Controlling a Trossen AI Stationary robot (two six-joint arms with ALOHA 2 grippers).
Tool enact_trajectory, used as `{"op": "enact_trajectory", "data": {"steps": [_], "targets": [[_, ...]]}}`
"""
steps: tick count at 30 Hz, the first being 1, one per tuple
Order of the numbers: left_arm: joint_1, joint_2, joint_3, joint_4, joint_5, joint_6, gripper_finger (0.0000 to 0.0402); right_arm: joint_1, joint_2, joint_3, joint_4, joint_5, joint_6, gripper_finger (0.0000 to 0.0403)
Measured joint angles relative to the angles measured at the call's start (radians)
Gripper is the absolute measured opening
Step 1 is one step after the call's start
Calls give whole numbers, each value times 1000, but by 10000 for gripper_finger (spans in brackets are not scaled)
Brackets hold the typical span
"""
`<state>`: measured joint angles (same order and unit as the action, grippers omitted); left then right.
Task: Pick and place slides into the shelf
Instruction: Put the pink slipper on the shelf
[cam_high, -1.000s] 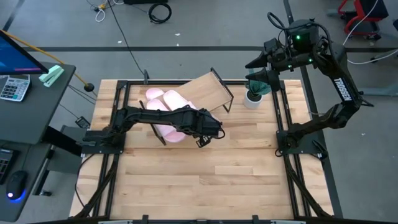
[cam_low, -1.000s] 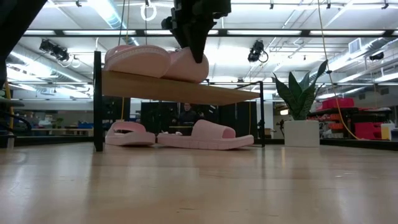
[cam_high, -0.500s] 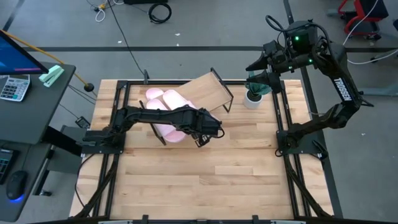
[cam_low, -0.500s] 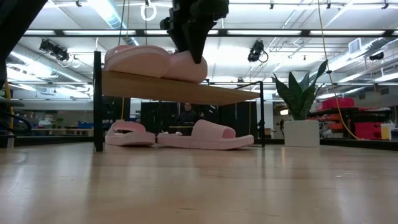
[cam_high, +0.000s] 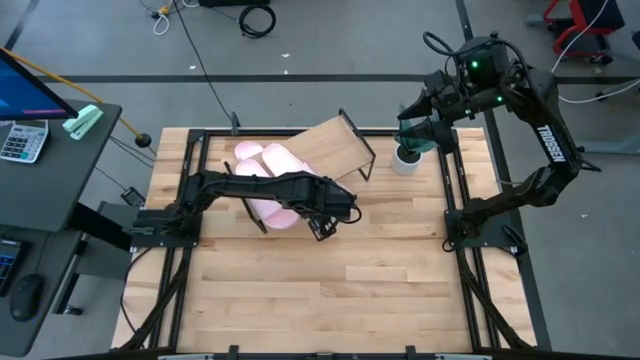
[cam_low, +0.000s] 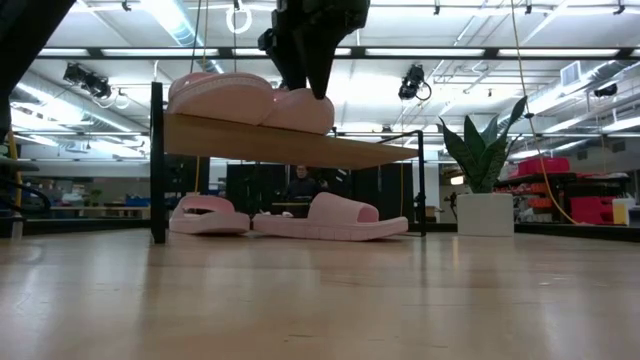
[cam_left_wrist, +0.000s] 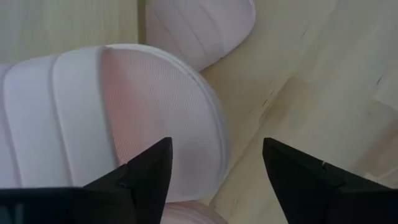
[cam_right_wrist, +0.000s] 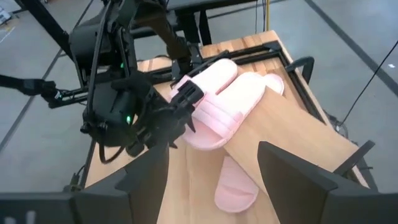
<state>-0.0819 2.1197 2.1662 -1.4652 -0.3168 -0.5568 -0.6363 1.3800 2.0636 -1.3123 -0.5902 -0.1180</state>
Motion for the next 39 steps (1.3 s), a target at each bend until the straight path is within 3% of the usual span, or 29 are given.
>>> {"op": "enact_trajectory", "data": {"steps": [6,12,16,23,26,29,34,39], "targets": [[-1,-47,0,133,0,16,264,-15,0,0,-71,-11,-18,251],[-2,-97,1,535,25,120,258,-57,-20,0,-140,-11,-42,239],[-3,-93,1,778,154,221,252,-102,-46,0,-158,-10,-41,228],[9,-81,-1,1060,299,237,239,-193,-116,-46,-170,-2,15,208],[22,-81,-1,1226,395,240,233,-225,-187,-164,-118,-2,32,200],[25,-73,0,1331,422,281,225,-242,-283,-343,16,-15,83,192],[24,-71,0,1300,418,335,191,-238,-440,-650,200,-115,163,156],[35,-71,-8,1274,406,344,141,-197,-590,-927,291,-128,266,71]]}}
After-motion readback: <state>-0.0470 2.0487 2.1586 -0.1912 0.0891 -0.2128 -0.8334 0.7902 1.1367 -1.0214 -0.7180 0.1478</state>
